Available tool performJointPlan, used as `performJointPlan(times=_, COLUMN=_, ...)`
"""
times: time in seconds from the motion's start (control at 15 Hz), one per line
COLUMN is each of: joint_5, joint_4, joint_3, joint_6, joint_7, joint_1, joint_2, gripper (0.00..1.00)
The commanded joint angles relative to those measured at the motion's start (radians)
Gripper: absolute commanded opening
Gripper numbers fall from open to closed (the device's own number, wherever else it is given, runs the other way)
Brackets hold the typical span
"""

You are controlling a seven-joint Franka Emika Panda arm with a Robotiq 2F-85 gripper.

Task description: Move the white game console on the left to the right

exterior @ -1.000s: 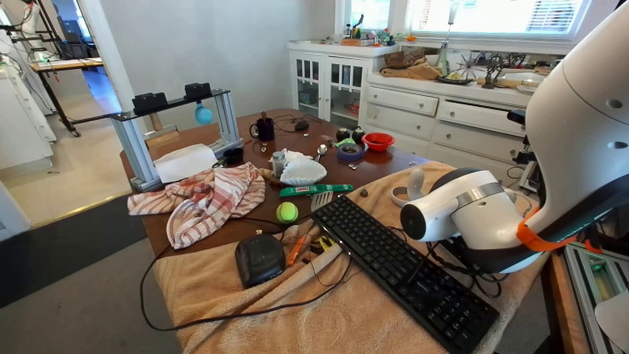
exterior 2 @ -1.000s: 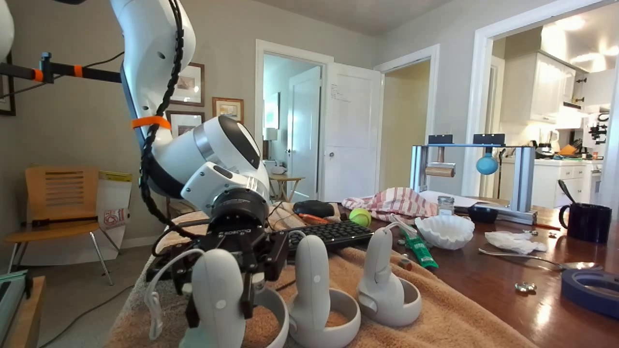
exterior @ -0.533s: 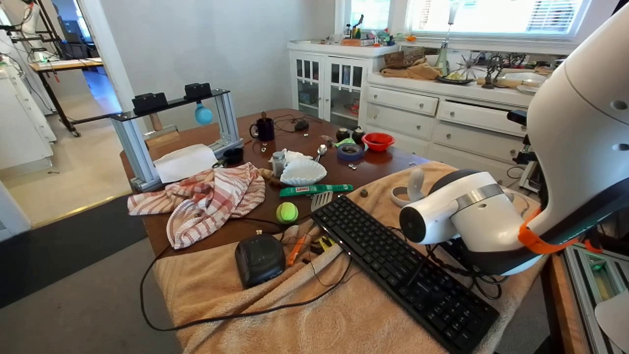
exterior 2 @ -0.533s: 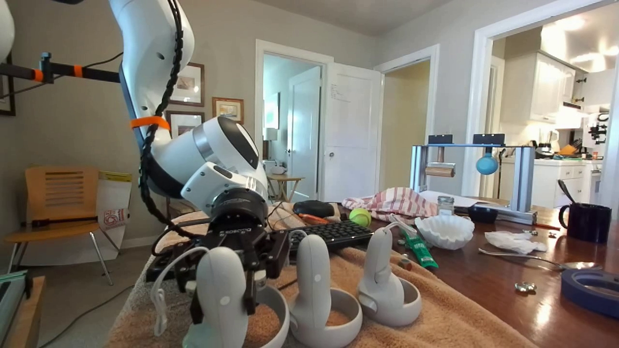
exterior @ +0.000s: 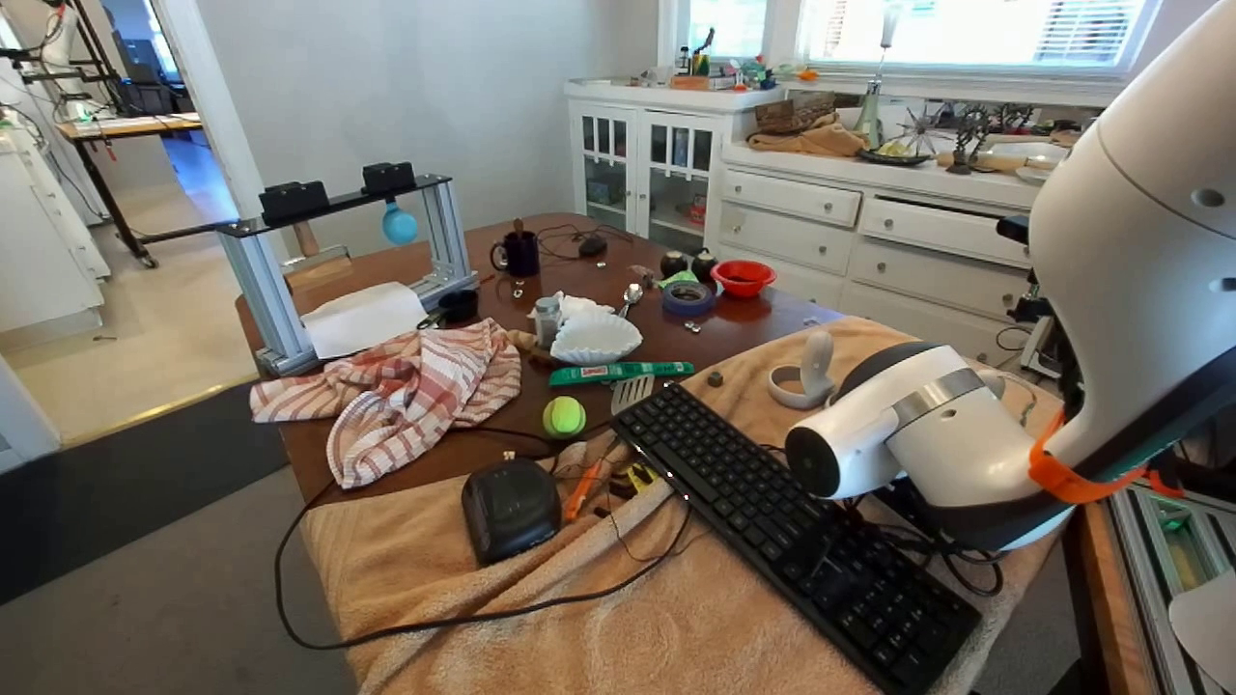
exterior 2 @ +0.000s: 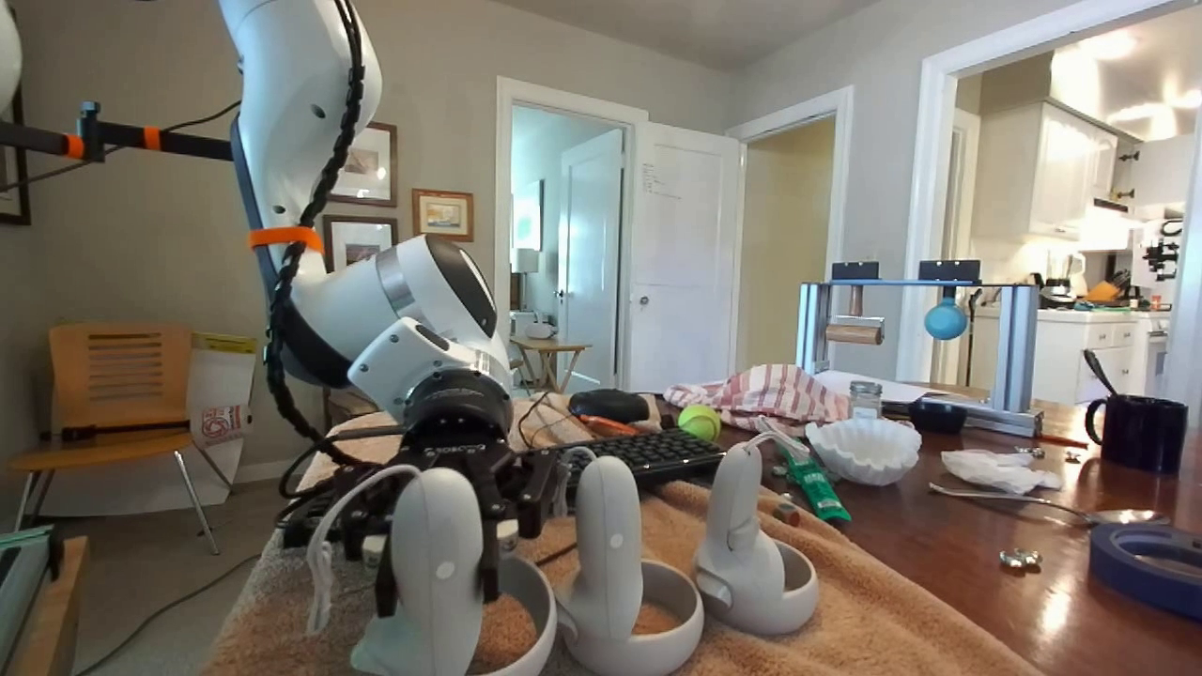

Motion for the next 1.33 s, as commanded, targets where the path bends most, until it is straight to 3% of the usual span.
performJointPlan(times=0.0, joint_5=-0.013, joint_4=-0.012, joint_3=-0.037, joint_6=-0.008, joint_7=0.031, joint_1=0.034, joint_2=-0.040, gripper=0.79)
performJointPlan(times=0.2, joint_5=-0.059, joint_4=-0.046, joint_3=-0.114, joint_6=-0.004, joint_7=0.050, joint_1=0.103, joint_2=-0.104, gripper=0.99)
performJointPlan(times=0.47, joint_5=-0.153, joint_4=-0.098, joint_3=-0.300, joint_6=0.017, joint_7=0.063, joint_1=0.254, joint_2=-0.236, gripper=1.00)
performJointPlan(times=0.93, joint_5=-0.330, joint_4=-0.108, joint_3=-0.776, joint_6=0.101, joint_7=0.053, joint_1=0.652, joint_2=-0.433, gripper=1.00)
performJointPlan(times=1.07, joint_5=-0.361, joint_4=-0.104, joint_3=-0.928, joint_6=0.189, joint_7=0.018, joint_1=0.780, joint_2=-0.417, gripper=1.00)
performJointPlan(times=1.27, joint_5=-0.338, joint_4=-0.140, joint_3=-1.138, joint_6=0.424, joint_7=-0.080, joint_1=0.942, joint_2=-0.306, gripper=1.00)
